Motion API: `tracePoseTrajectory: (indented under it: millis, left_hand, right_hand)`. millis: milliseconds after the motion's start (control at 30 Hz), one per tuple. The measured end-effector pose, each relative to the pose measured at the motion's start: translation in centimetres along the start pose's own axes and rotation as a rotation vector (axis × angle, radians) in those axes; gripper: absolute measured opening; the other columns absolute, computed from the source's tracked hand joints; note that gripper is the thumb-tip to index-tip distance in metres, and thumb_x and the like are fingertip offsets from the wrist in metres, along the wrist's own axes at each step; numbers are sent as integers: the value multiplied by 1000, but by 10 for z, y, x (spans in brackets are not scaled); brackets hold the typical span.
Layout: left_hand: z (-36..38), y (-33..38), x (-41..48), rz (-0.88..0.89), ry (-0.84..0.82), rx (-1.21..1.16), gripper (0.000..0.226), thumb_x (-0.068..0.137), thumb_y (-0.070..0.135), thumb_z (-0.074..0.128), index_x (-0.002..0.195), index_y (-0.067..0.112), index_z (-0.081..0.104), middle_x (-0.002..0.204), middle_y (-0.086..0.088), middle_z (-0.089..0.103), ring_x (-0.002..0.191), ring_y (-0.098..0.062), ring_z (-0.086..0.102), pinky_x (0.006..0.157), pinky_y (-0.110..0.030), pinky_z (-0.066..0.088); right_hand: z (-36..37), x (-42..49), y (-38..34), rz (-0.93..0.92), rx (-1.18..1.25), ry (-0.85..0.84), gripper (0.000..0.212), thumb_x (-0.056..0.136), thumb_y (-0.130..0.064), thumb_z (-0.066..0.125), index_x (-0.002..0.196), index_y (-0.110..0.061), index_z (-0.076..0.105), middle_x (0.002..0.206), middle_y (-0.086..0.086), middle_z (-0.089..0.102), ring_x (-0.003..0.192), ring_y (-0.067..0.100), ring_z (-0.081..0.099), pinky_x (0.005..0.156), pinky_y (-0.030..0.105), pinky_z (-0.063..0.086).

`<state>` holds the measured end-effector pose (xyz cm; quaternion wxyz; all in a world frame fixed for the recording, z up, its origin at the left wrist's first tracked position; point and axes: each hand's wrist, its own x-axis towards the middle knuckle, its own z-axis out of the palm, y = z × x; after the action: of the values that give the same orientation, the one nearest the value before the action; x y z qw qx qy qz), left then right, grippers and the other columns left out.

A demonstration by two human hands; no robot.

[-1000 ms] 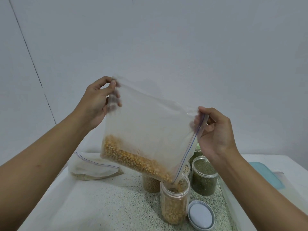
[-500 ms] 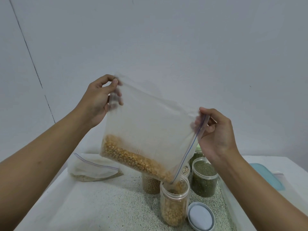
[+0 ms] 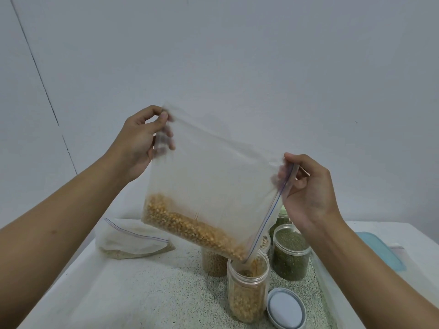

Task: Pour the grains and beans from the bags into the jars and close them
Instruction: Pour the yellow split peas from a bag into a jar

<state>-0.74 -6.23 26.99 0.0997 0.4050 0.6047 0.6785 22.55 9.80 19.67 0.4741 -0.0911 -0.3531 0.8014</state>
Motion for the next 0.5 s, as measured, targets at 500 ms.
tracePoseTrajectory:
  millis: [500]
  left_hand:
    - [1, 3, -1, 4, 5, 1, 25, 105, 25, 55, 82, 24, 65, 70, 0, 59, 59, -23, 59, 80, -45, 36]
  right_hand:
    - [0, -1, -2, 1, -22, 9, 10, 83, -2, 67, 76, -8, 63, 66, 0, 55, 53, 11, 56, 61, 26, 49]
